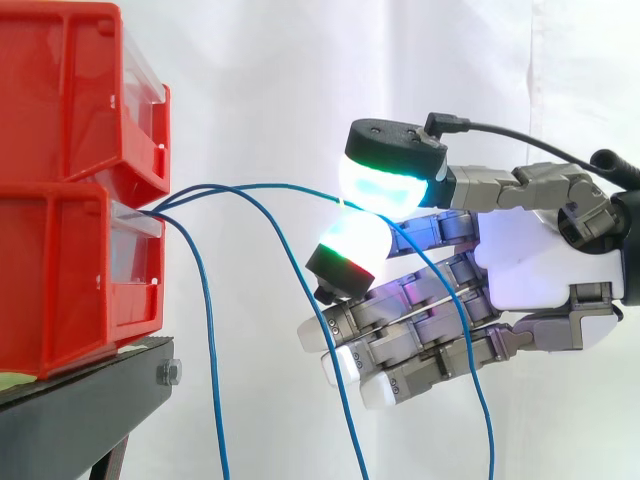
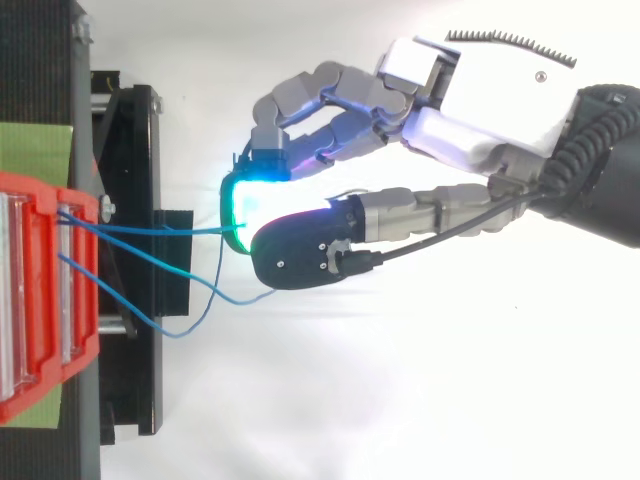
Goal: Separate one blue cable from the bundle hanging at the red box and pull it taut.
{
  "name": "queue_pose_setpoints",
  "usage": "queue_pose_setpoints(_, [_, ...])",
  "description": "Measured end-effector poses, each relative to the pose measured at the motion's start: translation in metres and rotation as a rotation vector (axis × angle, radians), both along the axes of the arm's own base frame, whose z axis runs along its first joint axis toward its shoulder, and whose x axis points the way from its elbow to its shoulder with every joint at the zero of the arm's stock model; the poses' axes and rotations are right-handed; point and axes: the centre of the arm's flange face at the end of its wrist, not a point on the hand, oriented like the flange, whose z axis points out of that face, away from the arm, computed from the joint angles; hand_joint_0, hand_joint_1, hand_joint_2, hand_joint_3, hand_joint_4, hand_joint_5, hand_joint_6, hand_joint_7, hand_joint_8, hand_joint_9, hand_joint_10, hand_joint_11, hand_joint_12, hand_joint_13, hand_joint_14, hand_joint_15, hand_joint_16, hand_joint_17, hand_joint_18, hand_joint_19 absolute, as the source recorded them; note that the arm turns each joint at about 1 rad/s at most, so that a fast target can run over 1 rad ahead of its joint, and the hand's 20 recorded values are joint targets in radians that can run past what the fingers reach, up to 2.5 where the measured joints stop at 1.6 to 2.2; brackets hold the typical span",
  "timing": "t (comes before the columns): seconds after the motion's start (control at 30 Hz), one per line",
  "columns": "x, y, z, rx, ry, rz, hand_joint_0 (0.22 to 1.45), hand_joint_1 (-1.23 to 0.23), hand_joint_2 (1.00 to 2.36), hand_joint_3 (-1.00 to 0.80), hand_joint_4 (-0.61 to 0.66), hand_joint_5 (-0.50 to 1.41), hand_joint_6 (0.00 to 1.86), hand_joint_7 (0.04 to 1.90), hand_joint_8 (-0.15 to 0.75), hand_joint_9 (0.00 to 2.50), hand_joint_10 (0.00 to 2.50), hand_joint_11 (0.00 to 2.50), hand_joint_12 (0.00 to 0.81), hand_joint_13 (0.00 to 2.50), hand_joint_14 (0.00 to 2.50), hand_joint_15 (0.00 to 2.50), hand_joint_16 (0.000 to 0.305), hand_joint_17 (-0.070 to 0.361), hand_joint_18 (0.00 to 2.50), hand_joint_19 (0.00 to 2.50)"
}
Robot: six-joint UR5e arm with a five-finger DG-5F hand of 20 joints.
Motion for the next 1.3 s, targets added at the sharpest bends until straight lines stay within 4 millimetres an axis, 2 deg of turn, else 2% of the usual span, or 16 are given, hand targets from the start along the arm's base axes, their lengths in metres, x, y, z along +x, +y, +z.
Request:
queue_pose_setpoints(0.2, [0.0001, 0.0000, 0.0001, 0.000, 0.000, 0.000, 0.65, -0.71, 1.01, -0.12, -0.04, -0.15, 0.98, 1.06, 0.415, 0.66, 0.00, 0.00, 0.349, 0.54, 0.01, 0.38, 0.045, 0.102, 0.26, 0.34])
queue_pose_setpoints(0.37, [0.0001, 0.0000, 0.0002, 0.000, 0.000, 0.000, 0.65, -0.70, 1.01, -0.13, -0.03, -0.16, 0.98, 1.06, 0.337, 0.61, 0.00, 0.00, 0.348, 0.50, 0.01, 0.39, 0.046, 0.104, 0.21, 0.32])
queue_pose_setpoints(0.47, [0.0001, 0.0000, 0.0002, 0.000, -0.001, 0.000, 0.65, -0.70, 1.01, -0.15, -0.03, -0.16, 0.99, 1.06, 0.369, 0.59, 0.00, 0.00, 0.343, 0.46, 0.01, 0.38, 0.045, 0.101, 0.17, 0.32])
queue_pose_setpoints(0.57, [0.0001, 0.0000, 0.0003, 0.000, -0.001, 0.000, 0.65, -0.70, 1.01, -0.14, -0.02, -0.16, 0.99, 1.06, 0.333, 0.58, 0.00, 0.00, 0.339, 0.47, 0.01, 0.37, 0.045, 0.101, 0.17, 0.30])
queue_pose_setpoints(0.67, [0.0001, 0.0000, 0.0002, 0.000, 0.000, 0.000, 0.65, -0.70, 1.01, -0.15, -0.03, -0.17, 0.99, 1.06, 0.350, 0.57, 0.00, 0.00, 0.337, 0.45, 0.01, 0.36, 0.044, 0.100, 0.16, 0.28])
queue_pose_setpoints(0.77, [0.0001, -0.0001, 0.0002, 0.000, 0.000, 0.000, 0.65, -0.69, 1.01, -0.14, -0.03, -0.17, 0.99, 1.06, 0.329, 0.57, 0.00, 0.00, 0.335, 0.46, 0.01, 0.36, 0.044, 0.100, 0.16, 0.28])
queue_pose_setpoints(0.87, [0.0001, 0.0000, 0.0002, 0.000, -0.001, 0.000, 0.65, -0.69, 1.01, -0.15, -0.03, -0.17, 0.99, 1.06, 0.357, 0.57, 0.00, 0.00, 0.331, 0.45, 0.01, 0.36, 0.044, 0.099, 0.16, 0.28])
queue_pose_setpoints(0.93, [0.0001, 0.0000, 0.0002, 0.000, -0.001, 0.000, 0.65, -0.69, 1.01, -0.15, -0.03, -0.17, 0.99, 1.06, 0.332, 0.58, 0.00, 0.00, 0.329, 0.46, 0.01, 0.35, 0.044, 0.099, 0.16, 0.27])
queue_pose_setpoints(1.07, [0.0001, 0.0000, 0.0002, 0.000, 0.000, 0.000, 0.65, -0.69, 1.01, -0.15, -0.04, -0.17, 0.99, 1.05, 0.348, 0.56, 0.00, 0.00, 0.328, 0.45, 0.01, 0.35, 0.044, 0.099, 0.16, 0.27])
queue_pose_setpoints(1.13, [0.0001, 0.0000, 0.0002, 0.000, 0.000, 0.000, 0.65, -0.69, 1.01, -0.15, -0.03, -0.17, 0.99, 1.05, 0.319, 0.57, 0.00, 0.00, 0.329, 0.47, 0.01, 0.36, 0.044, 0.099, 0.17, 0.27])
queue_pose_setpoints(1.23, [0.0001, 0.0000, 0.0002, 0.000, -0.001, 0.000, 0.65, -0.69, 1.01, -0.16, -0.03, -0.17, 0.99, 1.04, 0.337, 0.55, 0.00, 0.00, 0.325, 0.44, 0.01, 0.35, 0.043, 0.098, 0.15, 0.26])
queue_pose_setpoints(1.3, [0.0001, 0.0000, 0.0003, 0.000, -0.001, 0.000, 0.65, -0.68, 1.01, -0.16, -0.03, -0.18, 0.99, 1.05, 0.306, 0.54, 0.00, 0.00, 0.322, 0.43, 0.01, 0.34, 0.043, 0.096, 0.14, 0.27])
